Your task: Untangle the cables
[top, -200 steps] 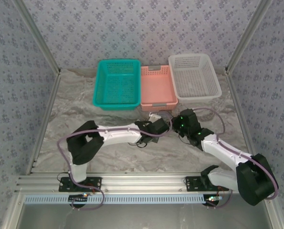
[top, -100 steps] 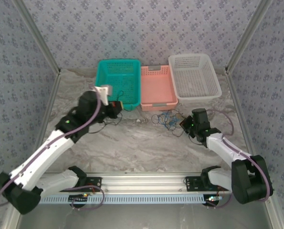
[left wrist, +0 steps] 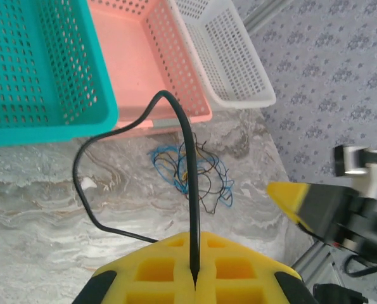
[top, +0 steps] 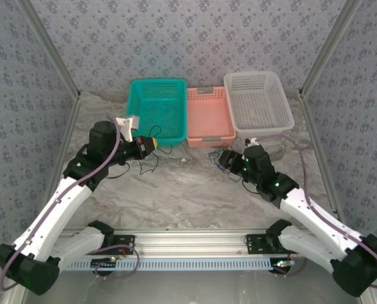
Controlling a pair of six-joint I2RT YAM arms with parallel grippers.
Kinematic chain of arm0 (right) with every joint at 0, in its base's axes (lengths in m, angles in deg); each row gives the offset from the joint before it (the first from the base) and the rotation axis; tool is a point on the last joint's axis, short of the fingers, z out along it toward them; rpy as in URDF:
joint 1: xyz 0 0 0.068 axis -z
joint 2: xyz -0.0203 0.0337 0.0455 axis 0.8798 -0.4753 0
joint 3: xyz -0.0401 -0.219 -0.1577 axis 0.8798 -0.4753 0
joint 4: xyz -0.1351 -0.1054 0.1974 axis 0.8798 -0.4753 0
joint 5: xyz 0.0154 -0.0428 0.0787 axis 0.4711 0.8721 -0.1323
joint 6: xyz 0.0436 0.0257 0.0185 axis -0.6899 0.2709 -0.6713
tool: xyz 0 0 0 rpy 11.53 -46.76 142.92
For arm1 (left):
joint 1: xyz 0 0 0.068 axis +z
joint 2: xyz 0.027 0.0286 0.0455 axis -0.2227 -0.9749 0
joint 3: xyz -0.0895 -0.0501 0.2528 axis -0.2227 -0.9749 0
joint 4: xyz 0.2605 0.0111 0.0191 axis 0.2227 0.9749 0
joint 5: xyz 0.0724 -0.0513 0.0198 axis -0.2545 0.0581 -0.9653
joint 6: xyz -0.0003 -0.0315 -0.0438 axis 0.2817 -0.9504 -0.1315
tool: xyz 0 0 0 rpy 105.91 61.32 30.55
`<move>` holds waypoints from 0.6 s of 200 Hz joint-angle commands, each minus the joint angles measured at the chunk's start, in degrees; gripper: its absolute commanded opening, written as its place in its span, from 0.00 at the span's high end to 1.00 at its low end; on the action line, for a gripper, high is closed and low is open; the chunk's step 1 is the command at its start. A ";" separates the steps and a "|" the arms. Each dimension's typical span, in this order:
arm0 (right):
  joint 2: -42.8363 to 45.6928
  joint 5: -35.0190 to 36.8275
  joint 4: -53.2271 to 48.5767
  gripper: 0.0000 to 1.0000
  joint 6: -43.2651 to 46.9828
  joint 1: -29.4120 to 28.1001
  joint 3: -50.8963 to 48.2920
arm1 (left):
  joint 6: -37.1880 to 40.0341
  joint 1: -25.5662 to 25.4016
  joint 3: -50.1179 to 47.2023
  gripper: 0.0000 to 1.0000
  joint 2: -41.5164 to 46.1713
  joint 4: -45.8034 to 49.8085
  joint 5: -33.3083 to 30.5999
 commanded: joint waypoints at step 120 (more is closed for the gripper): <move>-30.54 4.73 20.21 0.47 2.24 -18.70 17.76 | -3.73 -2.39 -4.60 1.00 1.56 -4.54 3.65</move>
